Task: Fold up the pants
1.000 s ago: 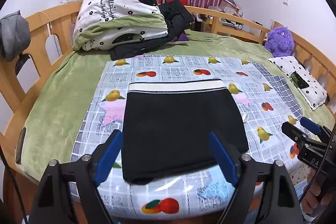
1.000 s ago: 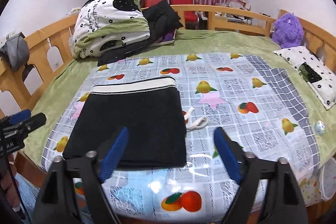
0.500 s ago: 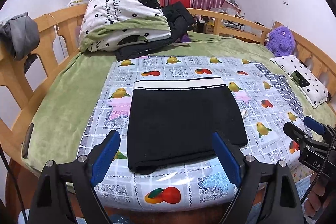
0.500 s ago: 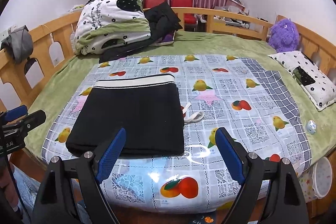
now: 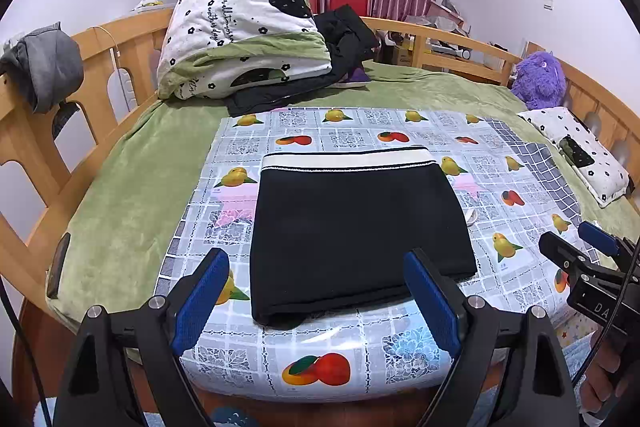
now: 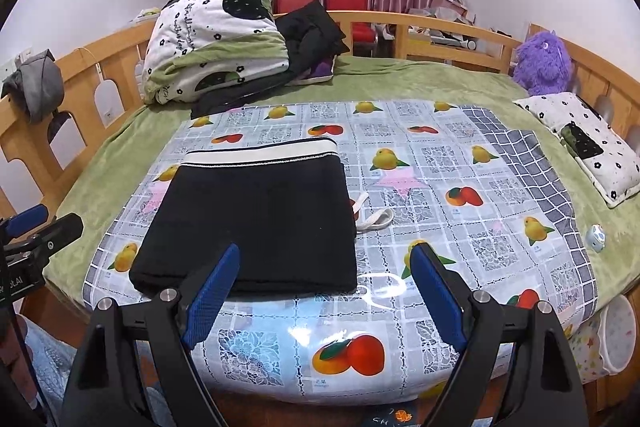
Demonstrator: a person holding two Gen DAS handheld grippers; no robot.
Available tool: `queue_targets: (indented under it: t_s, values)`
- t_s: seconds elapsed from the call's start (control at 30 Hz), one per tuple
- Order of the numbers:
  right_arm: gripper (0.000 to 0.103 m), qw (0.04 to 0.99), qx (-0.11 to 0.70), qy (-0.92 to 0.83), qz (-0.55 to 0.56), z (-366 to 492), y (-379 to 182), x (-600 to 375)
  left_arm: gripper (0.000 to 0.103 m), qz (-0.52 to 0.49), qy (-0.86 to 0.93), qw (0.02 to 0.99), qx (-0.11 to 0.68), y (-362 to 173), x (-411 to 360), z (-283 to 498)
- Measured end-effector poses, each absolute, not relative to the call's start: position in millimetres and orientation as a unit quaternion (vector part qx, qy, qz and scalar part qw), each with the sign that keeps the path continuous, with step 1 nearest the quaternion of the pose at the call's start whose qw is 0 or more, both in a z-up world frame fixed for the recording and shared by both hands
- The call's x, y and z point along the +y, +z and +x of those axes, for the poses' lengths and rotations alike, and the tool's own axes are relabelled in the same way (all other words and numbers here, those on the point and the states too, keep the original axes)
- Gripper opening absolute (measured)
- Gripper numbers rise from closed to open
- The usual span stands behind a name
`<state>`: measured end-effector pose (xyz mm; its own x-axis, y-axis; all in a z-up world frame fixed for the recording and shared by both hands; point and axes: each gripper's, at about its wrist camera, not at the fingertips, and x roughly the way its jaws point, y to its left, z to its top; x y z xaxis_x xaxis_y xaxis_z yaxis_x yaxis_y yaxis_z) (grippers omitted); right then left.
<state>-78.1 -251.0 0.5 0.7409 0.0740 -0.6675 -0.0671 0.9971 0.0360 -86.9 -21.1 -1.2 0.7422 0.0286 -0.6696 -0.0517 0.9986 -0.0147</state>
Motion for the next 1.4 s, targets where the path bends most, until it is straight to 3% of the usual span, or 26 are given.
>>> queue_targets:
  t_s: [1.4]
  values:
    - [0.086, 0.932, 0.361, 0.025, 0.017, -77, -1, -261, 0.089, -0.018, 0.022, 0.933, 0.36, 1, -21, -92]
